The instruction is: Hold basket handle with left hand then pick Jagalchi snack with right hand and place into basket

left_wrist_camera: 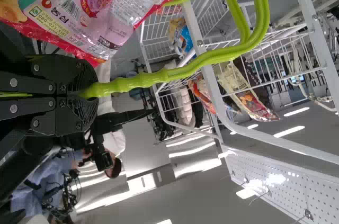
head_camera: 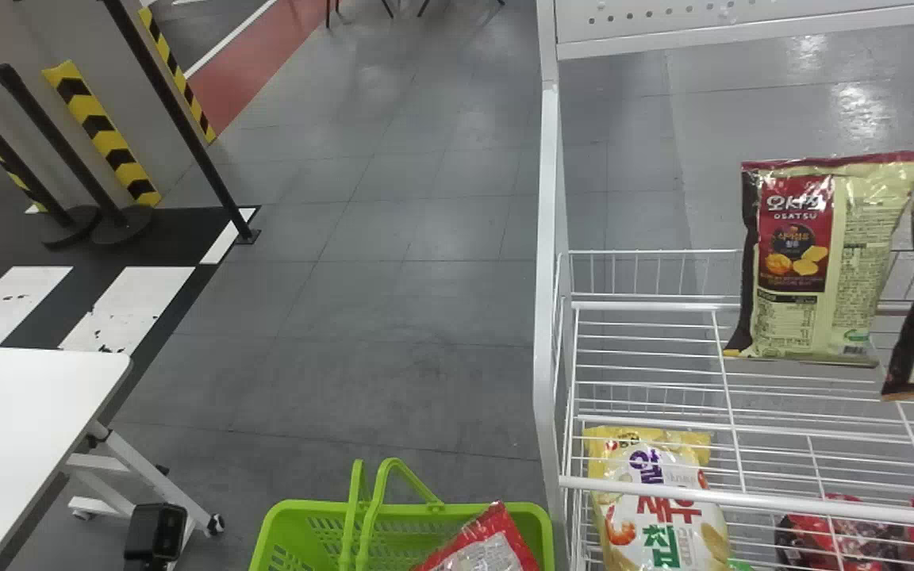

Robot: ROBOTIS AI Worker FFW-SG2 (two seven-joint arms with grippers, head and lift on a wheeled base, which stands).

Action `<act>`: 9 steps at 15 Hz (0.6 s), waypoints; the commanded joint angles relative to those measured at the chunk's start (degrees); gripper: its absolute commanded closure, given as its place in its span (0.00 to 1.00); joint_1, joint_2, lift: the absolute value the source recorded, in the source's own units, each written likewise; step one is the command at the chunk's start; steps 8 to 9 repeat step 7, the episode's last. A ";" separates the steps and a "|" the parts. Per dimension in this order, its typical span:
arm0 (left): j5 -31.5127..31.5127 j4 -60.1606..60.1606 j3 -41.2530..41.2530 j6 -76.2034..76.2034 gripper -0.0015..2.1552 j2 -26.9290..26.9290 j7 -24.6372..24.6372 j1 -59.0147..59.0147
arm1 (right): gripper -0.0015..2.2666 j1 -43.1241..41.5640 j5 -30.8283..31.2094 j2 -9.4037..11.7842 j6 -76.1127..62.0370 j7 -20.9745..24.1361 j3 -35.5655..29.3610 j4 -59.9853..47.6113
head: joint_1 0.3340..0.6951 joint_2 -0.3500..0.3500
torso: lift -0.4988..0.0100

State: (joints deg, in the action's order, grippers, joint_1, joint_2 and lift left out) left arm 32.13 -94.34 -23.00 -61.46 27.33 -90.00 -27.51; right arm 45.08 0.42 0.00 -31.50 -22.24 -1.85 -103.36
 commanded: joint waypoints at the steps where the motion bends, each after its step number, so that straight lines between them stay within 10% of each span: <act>1: 0.04 0.04 -0.03 -0.03 1.00 -0.09 -0.57 0.00 | 0.03 0.00 -0.07 -0.05 0.00 0.00 0.00 0.01 | 1.00 0.91 | 0.96; 9: 0.04 0.04 -0.03 -0.03 1.00 -0.09 -0.57 0.00 | 0.04 -0.26 -0.07 -0.05 0.00 0.00 0.00 0.44 | 1.00 0.90 | 0.96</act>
